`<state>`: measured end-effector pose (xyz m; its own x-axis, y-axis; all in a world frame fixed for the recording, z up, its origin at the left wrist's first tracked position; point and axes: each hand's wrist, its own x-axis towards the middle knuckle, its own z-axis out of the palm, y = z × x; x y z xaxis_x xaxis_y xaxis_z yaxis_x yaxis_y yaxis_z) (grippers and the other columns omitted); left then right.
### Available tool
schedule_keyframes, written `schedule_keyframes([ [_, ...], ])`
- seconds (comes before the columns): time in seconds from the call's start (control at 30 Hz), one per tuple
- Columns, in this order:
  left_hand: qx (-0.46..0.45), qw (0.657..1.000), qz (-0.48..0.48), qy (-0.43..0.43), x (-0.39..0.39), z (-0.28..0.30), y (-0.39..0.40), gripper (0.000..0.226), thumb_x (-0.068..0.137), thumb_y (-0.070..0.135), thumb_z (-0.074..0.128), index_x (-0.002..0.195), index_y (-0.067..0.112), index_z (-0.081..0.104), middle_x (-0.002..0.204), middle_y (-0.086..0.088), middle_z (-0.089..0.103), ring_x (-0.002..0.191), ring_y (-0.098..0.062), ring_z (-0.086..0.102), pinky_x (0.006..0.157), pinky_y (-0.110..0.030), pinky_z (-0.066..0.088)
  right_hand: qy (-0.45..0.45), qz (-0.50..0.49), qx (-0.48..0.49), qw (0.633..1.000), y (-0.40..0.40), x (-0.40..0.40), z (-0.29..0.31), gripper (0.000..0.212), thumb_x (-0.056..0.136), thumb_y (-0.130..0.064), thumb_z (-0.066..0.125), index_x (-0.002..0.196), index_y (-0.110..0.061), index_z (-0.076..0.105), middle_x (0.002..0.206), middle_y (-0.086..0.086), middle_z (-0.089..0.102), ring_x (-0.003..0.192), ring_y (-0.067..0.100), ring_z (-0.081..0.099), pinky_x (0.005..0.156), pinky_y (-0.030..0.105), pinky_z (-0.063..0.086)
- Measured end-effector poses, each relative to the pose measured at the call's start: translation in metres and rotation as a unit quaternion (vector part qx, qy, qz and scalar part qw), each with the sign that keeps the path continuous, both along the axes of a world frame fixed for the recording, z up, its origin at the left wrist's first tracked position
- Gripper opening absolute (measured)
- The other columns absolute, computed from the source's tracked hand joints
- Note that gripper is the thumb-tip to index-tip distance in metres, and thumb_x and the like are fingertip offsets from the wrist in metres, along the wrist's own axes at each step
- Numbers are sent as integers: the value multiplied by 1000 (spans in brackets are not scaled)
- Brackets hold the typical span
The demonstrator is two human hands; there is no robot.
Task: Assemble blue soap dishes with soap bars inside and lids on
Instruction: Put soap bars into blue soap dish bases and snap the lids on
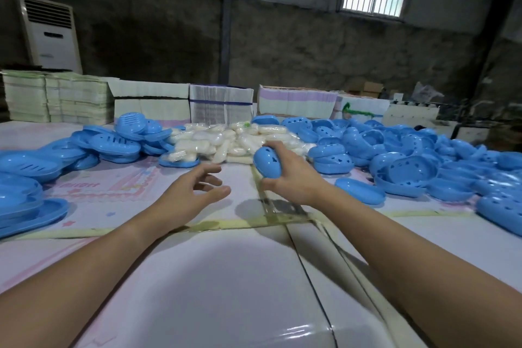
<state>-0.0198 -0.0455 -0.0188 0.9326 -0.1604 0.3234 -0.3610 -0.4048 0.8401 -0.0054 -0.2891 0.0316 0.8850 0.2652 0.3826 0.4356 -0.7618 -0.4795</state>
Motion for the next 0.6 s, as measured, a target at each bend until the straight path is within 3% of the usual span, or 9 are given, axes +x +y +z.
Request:
schedule_keyframes([
  [0.1,17,1000,-10,0,2,-1,-2,51,73,56,69,121,41,58,111,11,70,106,-4,64,94,-32,50,25,-100,-87,991,-47,-14,11,74,77,-66,64,139,-41,32,123,3,56,101,23,57,85,40,49],
  [0.2,42,999,-22,-3,3,-3,0,49,71,58,66,116,42,61,107,13,72,102,-6,66,94,-33,50,16,-212,-175,961,-101,-30,17,79,78,-77,54,142,-40,28,124,7,56,106,29,56,85,41,49],
  [0.3,90,995,-30,-23,8,-8,3,47,69,71,66,111,51,64,101,21,72,95,0,67,87,-29,50,28,-323,-220,920,-157,-46,10,77,81,-78,44,138,-29,27,109,7,59,94,29,58,76,41,49],
  [0.4,132,990,-15,-40,18,-18,11,62,65,85,63,121,58,57,101,26,71,93,6,67,83,-29,51,61,-402,-263,875,-210,-58,-12,68,85,-75,38,129,-23,33,114,9,59,103,33,57,81,45,44],
  [0.5,118,992,-20,-31,44,-40,25,70,65,87,63,124,49,62,102,21,74,94,-3,71,82,-37,56,50,-451,-263,851,-252,-66,-30,60,84,-68,40,123,-21,42,128,10,51,123,34,43,95,49,38],
  [0.6,90,995,-24,-38,79,-77,41,57,73,75,71,120,42,68,108,14,75,100,-13,72,84,-45,57,15,-452,-272,850,-282,-68,-32,54,85,-62,40,116,-18,46,124,10,47,118,33,40,93,46,38],
])
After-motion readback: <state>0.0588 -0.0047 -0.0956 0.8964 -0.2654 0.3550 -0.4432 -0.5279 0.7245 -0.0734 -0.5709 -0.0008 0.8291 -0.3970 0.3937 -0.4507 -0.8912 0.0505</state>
